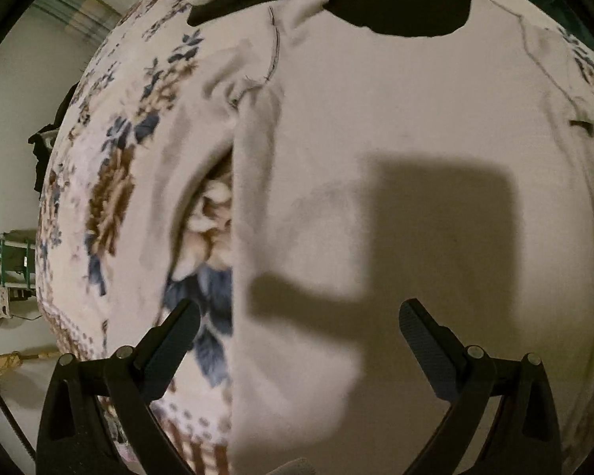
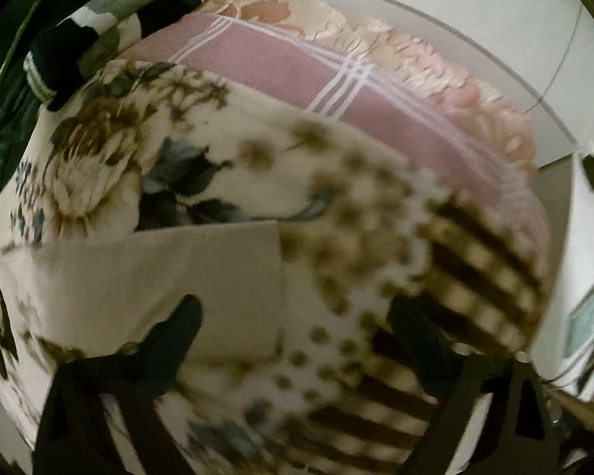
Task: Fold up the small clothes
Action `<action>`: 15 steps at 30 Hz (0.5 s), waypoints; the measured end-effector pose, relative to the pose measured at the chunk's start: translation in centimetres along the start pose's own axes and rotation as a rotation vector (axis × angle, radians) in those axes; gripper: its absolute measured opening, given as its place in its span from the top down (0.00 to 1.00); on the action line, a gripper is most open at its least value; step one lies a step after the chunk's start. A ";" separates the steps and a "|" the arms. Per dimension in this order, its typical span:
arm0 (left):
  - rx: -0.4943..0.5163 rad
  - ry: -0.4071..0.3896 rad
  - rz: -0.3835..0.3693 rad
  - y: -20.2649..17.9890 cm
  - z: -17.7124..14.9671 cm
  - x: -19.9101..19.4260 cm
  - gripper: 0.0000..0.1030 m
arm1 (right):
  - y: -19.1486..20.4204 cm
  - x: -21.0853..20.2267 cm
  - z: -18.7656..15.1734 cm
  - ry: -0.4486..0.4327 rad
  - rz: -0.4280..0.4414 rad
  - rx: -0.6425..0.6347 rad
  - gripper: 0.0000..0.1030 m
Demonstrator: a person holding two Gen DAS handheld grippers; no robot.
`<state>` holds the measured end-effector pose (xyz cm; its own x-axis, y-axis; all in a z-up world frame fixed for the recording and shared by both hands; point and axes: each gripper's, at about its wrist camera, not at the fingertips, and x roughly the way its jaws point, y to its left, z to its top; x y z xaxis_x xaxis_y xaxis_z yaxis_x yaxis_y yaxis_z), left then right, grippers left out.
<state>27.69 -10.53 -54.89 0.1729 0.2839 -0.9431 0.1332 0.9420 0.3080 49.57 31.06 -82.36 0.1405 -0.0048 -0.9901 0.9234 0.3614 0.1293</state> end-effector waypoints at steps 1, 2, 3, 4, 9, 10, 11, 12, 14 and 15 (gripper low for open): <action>-0.003 -0.007 -0.007 -0.1 0.3 0.5 0.00 | 0.4 0.4 -0.2 -0.012 0.010 0.007 0.30; -0.002 -0.011 -0.010 -0.2 0.7 1.0 0.00 | 0.8 0.7 -0.3 -0.028 0.010 0.009 0.32; -0.001 -0.011 -0.012 -0.3 1.0 1.3 0.00 | 1.4 0.9 -0.6 -0.052 0.011 0.009 0.42; -0.003 -0.013 -0.015 -0.2 1.2 1.6 0.00 | 1.9 0.9 -0.8 -0.065 0.010 0.008 0.58; -0.043 -0.030 -0.038 1.3 2.1 1.7 0.00 | 7.3 -1.1 -2.9 -0.154 -0.009 -0.069 0.94; -0.062 -0.032 -0.044 2.1 2.2 1.6 0.00 | 8.6 -1.7 -3.3 -0.170 -0.005 -0.100 0.94; -0.076 -0.034 -0.048 2.7 2.3 1.5 0.00 | 10.7 -2.8 -4.0 -0.190 -0.006 -0.153 0.94; -0.089 -0.035 -0.053 3.3 2.4 1.5 0.00 | 13.0 -4.0 -5.0 -0.214 0.002 -0.212 0.94; -0.119 -0.037 -0.059 5.0 2.6 1.3 0.00 | 17.5 -6.2 -7.0 -0.245 0.014 -0.325 0.95; -0.131 -0.039 -0.058 5.8 2.6 1.2 0.00 | 20.6 -7.5 -8.9 -0.259 0.035 -0.414 0.95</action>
<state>31.25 -5.20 -53.93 0.2066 0.2235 -0.9525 0.0156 0.9727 0.2316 64.33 46.77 -72.76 0.3021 -0.1991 -0.9322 0.7045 0.7054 0.0777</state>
